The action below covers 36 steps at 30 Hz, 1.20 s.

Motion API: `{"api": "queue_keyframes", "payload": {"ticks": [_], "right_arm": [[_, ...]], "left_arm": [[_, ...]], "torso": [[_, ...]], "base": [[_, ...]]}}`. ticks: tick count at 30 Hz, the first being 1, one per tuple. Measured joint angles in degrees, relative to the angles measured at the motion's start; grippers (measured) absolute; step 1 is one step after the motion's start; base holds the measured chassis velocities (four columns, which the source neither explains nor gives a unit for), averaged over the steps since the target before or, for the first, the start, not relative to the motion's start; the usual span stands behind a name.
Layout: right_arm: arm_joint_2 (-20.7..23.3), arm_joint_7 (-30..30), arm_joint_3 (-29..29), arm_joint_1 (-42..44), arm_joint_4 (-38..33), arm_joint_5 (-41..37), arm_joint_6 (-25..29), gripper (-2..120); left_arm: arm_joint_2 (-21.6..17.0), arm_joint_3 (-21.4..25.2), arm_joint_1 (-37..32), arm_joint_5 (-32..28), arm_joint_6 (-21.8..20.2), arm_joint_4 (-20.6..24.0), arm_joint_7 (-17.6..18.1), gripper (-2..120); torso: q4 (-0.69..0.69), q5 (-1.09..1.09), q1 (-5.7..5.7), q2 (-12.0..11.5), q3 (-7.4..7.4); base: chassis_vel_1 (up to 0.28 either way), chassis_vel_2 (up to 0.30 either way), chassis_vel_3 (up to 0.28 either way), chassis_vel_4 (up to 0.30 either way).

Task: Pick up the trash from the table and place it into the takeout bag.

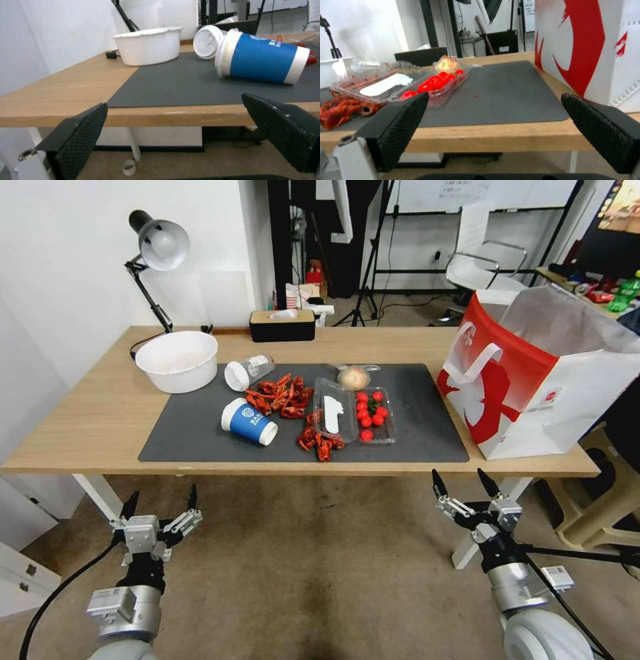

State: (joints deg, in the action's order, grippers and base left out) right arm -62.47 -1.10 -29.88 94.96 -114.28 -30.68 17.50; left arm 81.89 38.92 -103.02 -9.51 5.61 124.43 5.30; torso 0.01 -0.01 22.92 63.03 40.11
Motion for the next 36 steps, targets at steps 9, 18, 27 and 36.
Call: {"api": "queue_keyframes", "payload": {"ticks": [9, 18, 27, 36], "right_arm": [[-0.65, 0.31, 0.33, 0.25, -0.51, 0.76, -0.71, 100], [-0.67, 0.29, 0.53, -0.04, -0.76, 0.79, -1.56, 100], [-0.45, -0.03, 2.46, -1.56, -0.65, 0.73, -2.77, 100], [3.32, -2.55, 7.62, -8.02, -4.46, 0.99, -8.25, 100]], "left_arm": [[0.02, 0.04, -0.28, -0.02, 0.06, 0.29, -0.21, 100], [0.04, 0.01, -0.05, -0.10, 0.11, 0.14, -0.27, 100], [0.05, 0.30, -0.05, -0.10, 0.11, 0.16, -0.34, 100], [0.03, 0.38, 0.06, -0.09, 0.00, 0.35, -0.47, 100]], "torso": [[0.00, 0.00, 0.00, 0.00, 0.00], [-0.01, 0.01, 0.00, 0.00, 0.00], [-0.01, 0.01, 0.00, 0.00, 0.00], [-0.01, 0.00, 0.00, 0.00, 0.00]], "base": [[0.000, 0.000, 0.000, 0.000], [0.000, 0.000, 0.000, 0.000], [0.000, 0.000, 0.000, 0.000], [0.000, 0.000, 0.000, 0.000]]}}
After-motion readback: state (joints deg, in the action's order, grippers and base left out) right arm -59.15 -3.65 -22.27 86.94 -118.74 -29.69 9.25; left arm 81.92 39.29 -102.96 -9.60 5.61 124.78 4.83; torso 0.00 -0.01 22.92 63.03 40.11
